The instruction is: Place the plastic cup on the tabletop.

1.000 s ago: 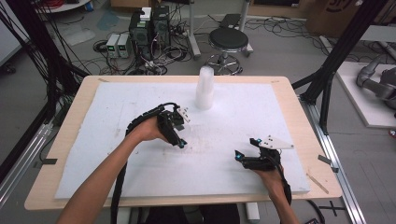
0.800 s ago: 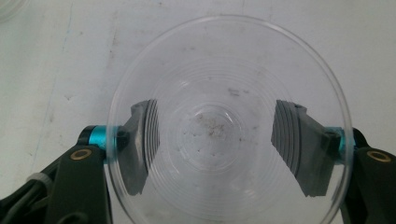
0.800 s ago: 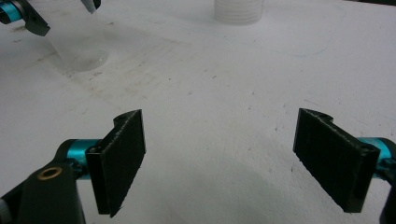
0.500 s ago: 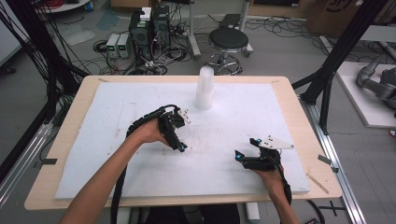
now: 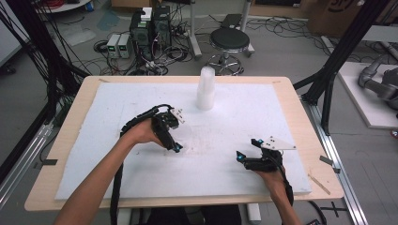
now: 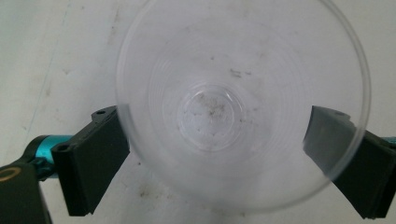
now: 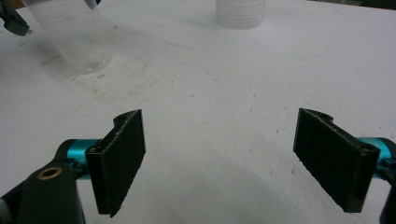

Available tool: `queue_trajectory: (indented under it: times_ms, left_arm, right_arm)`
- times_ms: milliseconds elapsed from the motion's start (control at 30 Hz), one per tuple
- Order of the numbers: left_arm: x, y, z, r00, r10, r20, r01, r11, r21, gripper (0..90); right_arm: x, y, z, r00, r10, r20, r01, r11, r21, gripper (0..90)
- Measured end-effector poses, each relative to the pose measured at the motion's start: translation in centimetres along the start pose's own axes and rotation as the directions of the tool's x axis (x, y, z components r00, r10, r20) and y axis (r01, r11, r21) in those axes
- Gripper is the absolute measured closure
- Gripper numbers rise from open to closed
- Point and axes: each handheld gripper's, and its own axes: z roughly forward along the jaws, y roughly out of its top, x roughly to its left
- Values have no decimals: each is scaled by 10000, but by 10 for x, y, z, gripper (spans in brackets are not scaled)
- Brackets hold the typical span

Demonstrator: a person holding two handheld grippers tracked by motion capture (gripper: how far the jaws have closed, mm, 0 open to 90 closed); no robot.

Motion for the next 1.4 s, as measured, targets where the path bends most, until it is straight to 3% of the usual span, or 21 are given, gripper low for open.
queue_trajectory:
  times_ms: [200,300,367,433,500,567,633,733,800,867,900,933,1000,1067,1100,1167,1233,1267,1300,1400]
  left_arm:
    - [-7,-32,-18,9993,-311,-217,299,9980,-553,68]
    - [-13,-52,-29,9978,-570,-323,534,9930,-1055,68]
    - [-18,-66,-35,9944,-861,-606,760,9852,-1539,68]
    - [-25,-81,-40,9893,-1219,-803,1020,9707,-2175,68]
    - [-34,-96,-44,9780,-1837,-984,1488,9461,-2878,68]
    - [-41,-109,-47,9671,-2225,-1230,1688,9238,-3437,68]
    - [-47,-122,-48,9513,-2715,-1459,1948,8965,-3980,68]
    - [-58,-138,-48,9216,-3471,-1737,2212,8374,-4998,68]
    - [-63,-146,-45,8960,-4021,-1883,2450,8014,-5456,69]
    - [-67,-153,-42,8793,-4295,-2059,2465,7803,-5747,69]
    - [-69,-155,-40,8704,-4413,-2183,2455,7734,-5845,69]
    - [-70,-156,-38,8654,-4477,-2249,2423,7669,-5943,69]
    - [-73,-158,-34,8501,-4716,-2346,2426,7459,-6204,69]
    - [-75,-161,-32,8406,-4804,-2501,2357,7403,-6296,68]
    - [-75,-162,-30,8342,-4912,-2506,2390,7317,-6384,69]
    - [-76,-166,-28,8290,-4973,-2557,2351,7249,-6475,69]
    - [-77,-170,-26,8210,-5131,-2506,2405,7087,-6632,69]
    - [-77,-172,-24,8196,-5115,-2582,2333,7095,-6649,69]
    - [-78,-172,-24,8160,-5163,-2599,2319,7043,-6710,69]
    - [-79,-173,-24,8190,-5118,-2593,2216,6990,-6799,83]
  right_arm:
    - [-2,0,-1,9999,92,-86,-93,9999,-118,165]
    - [-2,0,-1,9998,185,-109,-186,9998,-53,165]
    - [-3,0,-1,9998,155,-124,-156,9999,-36,165]
    - [-3,0,0,9998,165,-121,-165,9999,-18,165]
    - [-3,0,-1,9998,161,-136,-162,9999,-48,165]
    - [-2,-1,-1,9998,152,-159,-153,9998,-96,165]
    - [-2,-1,-1,9998,151,-117,-153,9998,-130,165]
    - [-2,-1,-2,9998,122,-139,-124,9998,-185,165]
    - [-2,-1,-2,9998,124,-128,-127,9997,-186,165]
    - [-2,-1,-2,9998,112,-141,-114,9997,-195,165]
    - [-2,-1,-2,9998,113,-141,-116,9997,-205,165]
    - [-3,-1,-2,9999,72,-125,-75,9996,-260,165]
    - [-2,-1,-2,9998,111,-181,-115,9996,-260,165]
    - [-2,-1,-2,9997,124,-210,-129,9997,-229,165]
    - [-3,-1,-2,9997,113,-215,-118,9997,-205,165]
    - [-3,-1,-2,9996,111,-255,-116,9997,-202,165]
    - [-3,-1,-2,9994,194,-270,-199,9996,-191,165]
    - [-3,-1,-2,9994,198,-276,-204,9996,-203,165]
    - [-3,-1,-2,9995,156,-272,-162,9996,-215,165]
    - [-3,-1,-2,9997,30,-235,-37,9996,-271,165]
